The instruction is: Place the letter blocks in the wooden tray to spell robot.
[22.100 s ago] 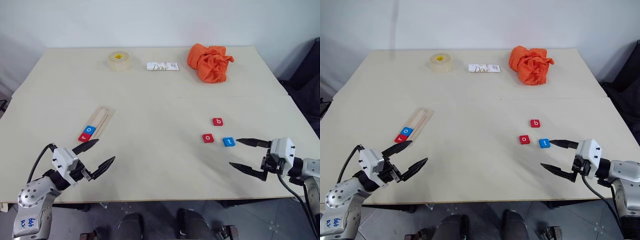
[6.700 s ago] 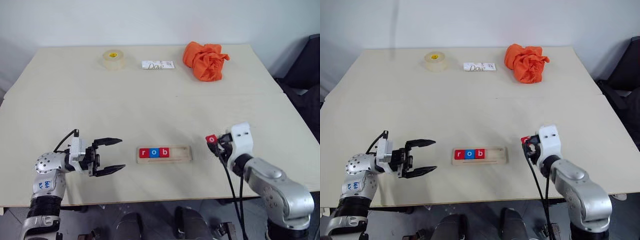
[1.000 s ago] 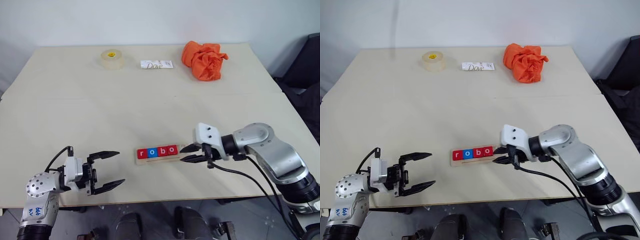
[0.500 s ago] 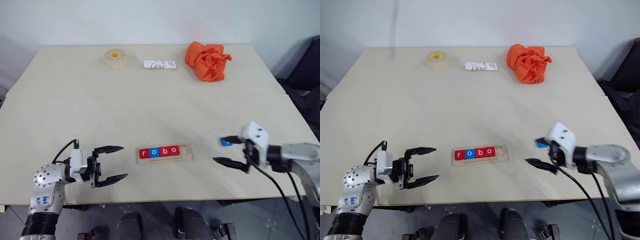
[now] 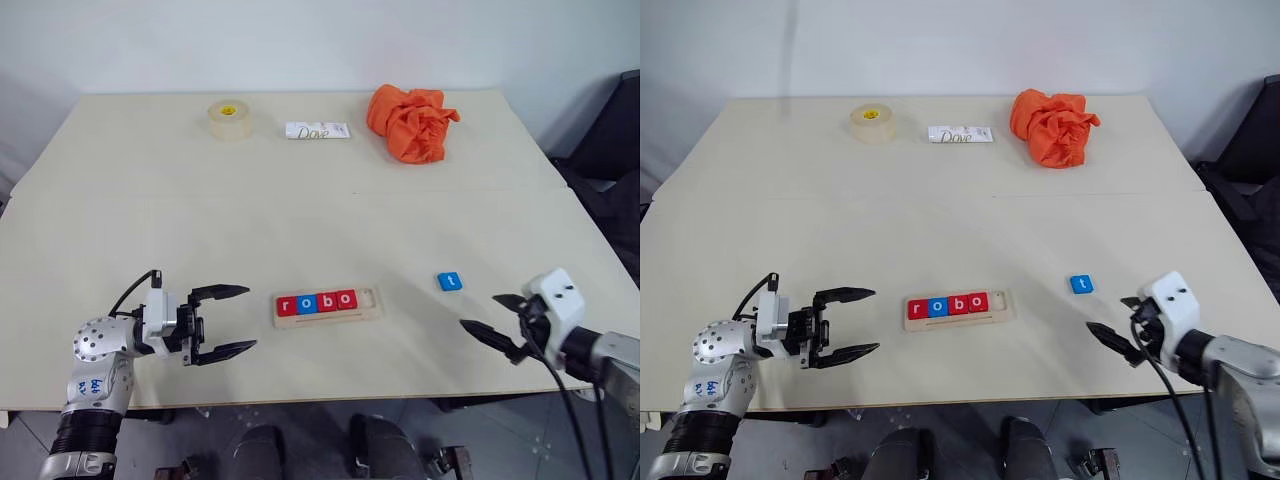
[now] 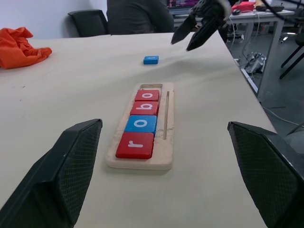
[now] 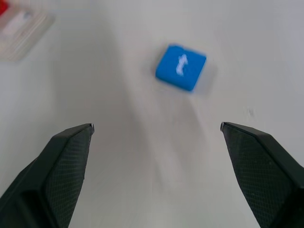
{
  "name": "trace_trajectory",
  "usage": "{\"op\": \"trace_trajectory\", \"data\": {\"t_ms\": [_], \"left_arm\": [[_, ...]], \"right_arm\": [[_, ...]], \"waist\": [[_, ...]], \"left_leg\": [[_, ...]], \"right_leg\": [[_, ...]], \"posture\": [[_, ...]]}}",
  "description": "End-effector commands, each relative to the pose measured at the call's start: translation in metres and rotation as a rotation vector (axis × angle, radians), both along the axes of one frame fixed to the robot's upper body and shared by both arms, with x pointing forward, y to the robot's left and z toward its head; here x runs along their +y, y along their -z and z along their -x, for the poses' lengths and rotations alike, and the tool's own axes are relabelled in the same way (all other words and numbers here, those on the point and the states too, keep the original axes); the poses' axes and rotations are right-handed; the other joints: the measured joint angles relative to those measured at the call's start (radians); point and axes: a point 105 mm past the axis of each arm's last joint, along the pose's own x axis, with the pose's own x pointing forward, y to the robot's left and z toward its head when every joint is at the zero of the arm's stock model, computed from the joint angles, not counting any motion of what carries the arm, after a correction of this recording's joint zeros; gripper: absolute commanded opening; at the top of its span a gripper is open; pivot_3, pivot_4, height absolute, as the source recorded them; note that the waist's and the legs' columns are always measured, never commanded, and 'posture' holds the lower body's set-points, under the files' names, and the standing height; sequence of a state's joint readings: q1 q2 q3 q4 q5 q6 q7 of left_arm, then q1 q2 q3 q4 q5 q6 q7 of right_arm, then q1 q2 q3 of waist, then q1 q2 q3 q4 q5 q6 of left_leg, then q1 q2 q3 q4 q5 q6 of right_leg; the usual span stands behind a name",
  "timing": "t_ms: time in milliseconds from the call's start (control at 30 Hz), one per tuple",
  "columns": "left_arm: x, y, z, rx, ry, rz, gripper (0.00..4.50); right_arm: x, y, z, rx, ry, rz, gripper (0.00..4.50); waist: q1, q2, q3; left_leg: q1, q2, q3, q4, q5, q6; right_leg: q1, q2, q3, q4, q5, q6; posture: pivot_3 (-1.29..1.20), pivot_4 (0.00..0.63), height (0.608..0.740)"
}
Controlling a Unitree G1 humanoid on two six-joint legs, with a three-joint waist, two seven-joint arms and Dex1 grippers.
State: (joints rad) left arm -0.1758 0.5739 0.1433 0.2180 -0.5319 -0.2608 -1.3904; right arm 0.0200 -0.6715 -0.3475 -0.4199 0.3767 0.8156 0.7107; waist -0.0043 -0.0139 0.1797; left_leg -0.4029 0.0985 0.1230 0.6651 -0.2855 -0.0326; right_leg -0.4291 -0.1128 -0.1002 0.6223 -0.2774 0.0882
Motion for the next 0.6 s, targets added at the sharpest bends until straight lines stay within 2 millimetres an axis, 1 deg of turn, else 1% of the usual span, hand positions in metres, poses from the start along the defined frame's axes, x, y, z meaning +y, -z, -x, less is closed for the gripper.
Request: {"op": "trace_trajectory", "data": {"t_ms": [33,133,233,300,367,467,500,533,600], "left_arm": [[-0.001,-0.002,0.001,-0.013,0.006,-0.001,4.5],[-0.002,-0.002,0.003,-0.014,0.004,0.001,4.5],[0.0,-0.001,0.006,-0.013,-0.004,0.003,4.5],[0.0,0.0,0.007,-0.013,-0.009,0.002,4.5],[0.0,0.0,0.008,-0.012,-0.015,0.003,4.5],[0.0,0.001,0.009,-0.012,-0.02,0.003,4.5],[0.0,0.001,0.01,-0.012,-0.022,0.004,4.5],[0.0,0.001,0.01,-0.012,-0.024,0.004,4.5],[0.0,0.001,0.011,-0.01,-0.026,0.005,4.5]], "right_arm": [[-0.005,0.003,-0.016,-0.023,0.115,-0.007,4.47],[-0.006,0.008,-0.028,-0.03,0.17,-0.007,4.47],[-0.002,0.015,-0.039,-0.02,0.214,-0.026,4.47],[-0.004,0.019,-0.045,-0.019,0.255,-0.029,4.47],[-0.001,0.023,-0.048,-0.013,0.26,-0.03,4.47],[0.006,0.025,-0.048,-0.009,0.253,-0.049,4.47],[0.008,0.026,-0.047,-0.006,0.25,-0.05,4.09],[0.011,0.026,-0.046,-0.004,0.247,-0.051,3.89],[0.013,0.026,-0.045,-0.005,0.246,-0.05,3.19]], "waist": [[0.001,0.0,0.0],[0.002,0.0,0.0],[0.002,0.0,0.0],[0.0,0.0,0.0],[-0.001,0.0,-0.001],[-0.002,0.0,-0.002],[-0.002,-0.001,-0.002],[-0.002,-0.001,-0.002],[-0.002,-0.001,-0.003]], "left_leg": [[0.0,0.0,0.0,0.0,0.0,0.0],[-0.001,0.0,0.0,0.0,0.0,0.0],[-0.001,-0.001,0.0,0.0,0.0,0.0],[-0.001,0.0,0.0,0.0,0.0,0.0],[-0.001,0.0,0.0,0.0,0.0,0.0],[0.0,0.0,0.0,0.0,0.0,0.0],[0.0,0.0,0.0,0.0,0.0,0.0],[0.0,0.0,0.0,0.0,0.0,0.0],[0.0,0.0,0.0,0.0,0.0,0.0]], "right_leg": [[0.0,0.0,0.0,0.0,0.0,0.0],[0.0,0.0,0.0,0.0,0.0,0.0],[0.0,0.0,0.0,0.0,0.0,0.0],[0.0,0.0,0.0,0.0,0.0,0.0],[0.0,0.0,0.0,0.0,0.0,0.0],[0.0,0.0,0.0,0.0,0.0,0.0],[0.0,0.0,0.0,0.0,0.0,0.0],[0.0,0.0,0.0,0.001,0.0,0.0],[0.0,0.0,0.0,0.001,0.0,0.0]], "posture": [[0.0,0.15,0.74],[0.0,0.15,0.74],[0.0,0.15,0.74],[0.0,0.15,0.74],[0.0,0.15,0.74],[0.0,0.15,0.74],[0.0,0.15,0.74],[0.0,0.15,0.74],[0.0,0.15,0.74]]}}
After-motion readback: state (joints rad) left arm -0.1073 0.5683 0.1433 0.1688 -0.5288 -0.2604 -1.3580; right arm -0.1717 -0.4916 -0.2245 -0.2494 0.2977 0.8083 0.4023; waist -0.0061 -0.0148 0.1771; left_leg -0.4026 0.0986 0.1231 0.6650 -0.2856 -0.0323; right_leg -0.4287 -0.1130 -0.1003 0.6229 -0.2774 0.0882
